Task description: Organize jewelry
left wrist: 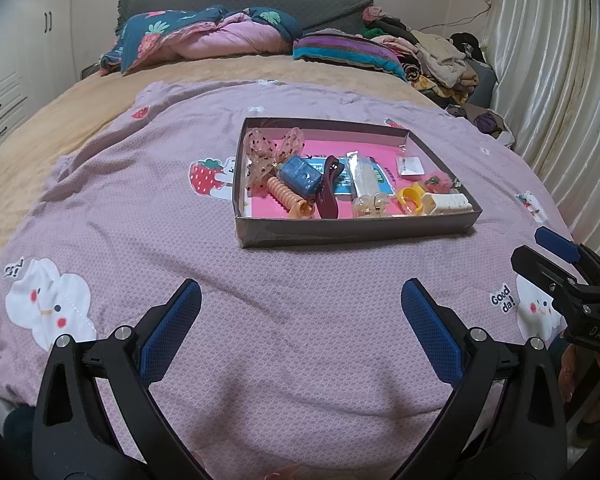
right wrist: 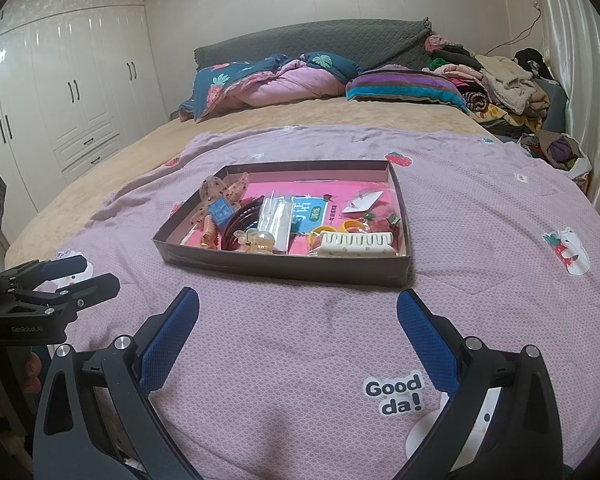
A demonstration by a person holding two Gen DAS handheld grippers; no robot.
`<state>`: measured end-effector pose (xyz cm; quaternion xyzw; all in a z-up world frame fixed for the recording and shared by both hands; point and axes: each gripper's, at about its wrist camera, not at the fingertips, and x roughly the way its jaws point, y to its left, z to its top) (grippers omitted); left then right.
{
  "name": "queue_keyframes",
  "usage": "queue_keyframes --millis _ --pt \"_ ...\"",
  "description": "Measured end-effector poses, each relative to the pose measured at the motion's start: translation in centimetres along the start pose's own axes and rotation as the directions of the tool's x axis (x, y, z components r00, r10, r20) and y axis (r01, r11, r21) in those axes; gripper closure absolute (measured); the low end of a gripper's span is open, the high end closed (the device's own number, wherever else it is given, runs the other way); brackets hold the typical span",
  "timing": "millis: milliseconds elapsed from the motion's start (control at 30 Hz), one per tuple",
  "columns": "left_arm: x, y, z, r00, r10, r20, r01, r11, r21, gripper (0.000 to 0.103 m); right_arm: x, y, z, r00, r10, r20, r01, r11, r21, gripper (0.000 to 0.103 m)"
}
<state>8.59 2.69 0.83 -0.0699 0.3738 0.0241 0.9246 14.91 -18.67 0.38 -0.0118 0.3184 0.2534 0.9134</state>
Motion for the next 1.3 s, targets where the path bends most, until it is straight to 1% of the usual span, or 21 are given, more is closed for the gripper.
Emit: queue_keyframes --millis 400,633,800,900,933,1000,1067,1133,1167,1200,1233,1267,1300 --pt "0.2 0.7 -0.3 1.000 -0.001 -0.013 0.001 1.000 -0.018 0.009 0.0 -0.5 -0.4 1.000 -0.014 -0.001 0.014 1.000 0.002 0.004" --pt "0.0 0.8 0.1 1.000 -0.001 0.001 0.001 1.000 -0.025 0.009 0.2 -0.4 -0.4 0.999 -0.033 -0.001 0.033 0.999 0.000 0.004" --pt "0.3 1.2 0.2 1.000 0.021 0.007 -0.021 0.999 -0.033 0.010 0.5 -0.9 -0.3 0.998 -0.058 -0.005 0.058 0.998 0.017 0.004" --pt "1.2 2.2 0.4 1.000 0.008 -0.013 -0.009 0.997 -0.072 0.010 0.9 -1.9 -0.2 0.997 -0.078 -0.005 0.078 0.996 0.046 0.004" --pt "1.5 2.7 0.6 1.000 0.013 -0.018 -0.015 0.996 -0.086 0.009 1.2 -2.5 -0.1 0.996 -0.086 -0.005 0.086 0.994 0.065 0.004" --pt "2.4 4.1 1.2 0.998 0.058 -0.024 -0.060 0.992 -0.111 0.009 1.9 -4.7 0.4 0.994 -0.105 -0.020 0.107 0.987 0.124 0.004" --pt "3.7 6.7 2.4 0.992 0.124 -0.028 -0.127 0.980 -0.156 0.009 2.8 -7.0 1.1 0.988 -0.147 -0.038 0.151 0.973 0.176 0.004" --pt "5.0 9.3 3.5 0.983 0.177 -0.043 -0.182 0.963 -0.197 0.009 4.3 -11.1 1.9 0.966 -0.250 -0.071 0.260 0.935 0.242 0.004" --pt "6.1 11.3 4.3 0.974 0.218 -0.056 -0.225 0.948 -0.224 0.009 5.1 -13.3 2.2 0.949 -0.301 -0.092 0.315 0.908 0.277 0.004" --pt "6.7 12.5 4.8 0.968 0.244 -0.060 -0.251 0.938 -0.237 0.009 5.8 -15.6 2.5 0.925 -0.363 -0.111 0.379 0.873 0.308 0.004" --pt "7.7 14.3 5.5 0.955 0.286 -0.072 -0.295 0.922 -0.252 0.009 6.3 -17.3 2.7 0.905 -0.407 -0.127 0.425 0.845 0.324 0.004" --pt "8.7 15.8 6.1 0.944 0.318 -0.086 -0.329 0.906 -0.267 0.009 6.9 -19.3 2.8 0.879 -0.455 -0.145 0.476 0.808 0.347 0.004" --pt "9.3 17.0 6.4 0.939 0.331 -0.096 -0.345 0.896 -0.281 0.009 7.6 -21.8 2.8 0.841 -0.513 -0.171 0.537 0.757 0.372 0.004"
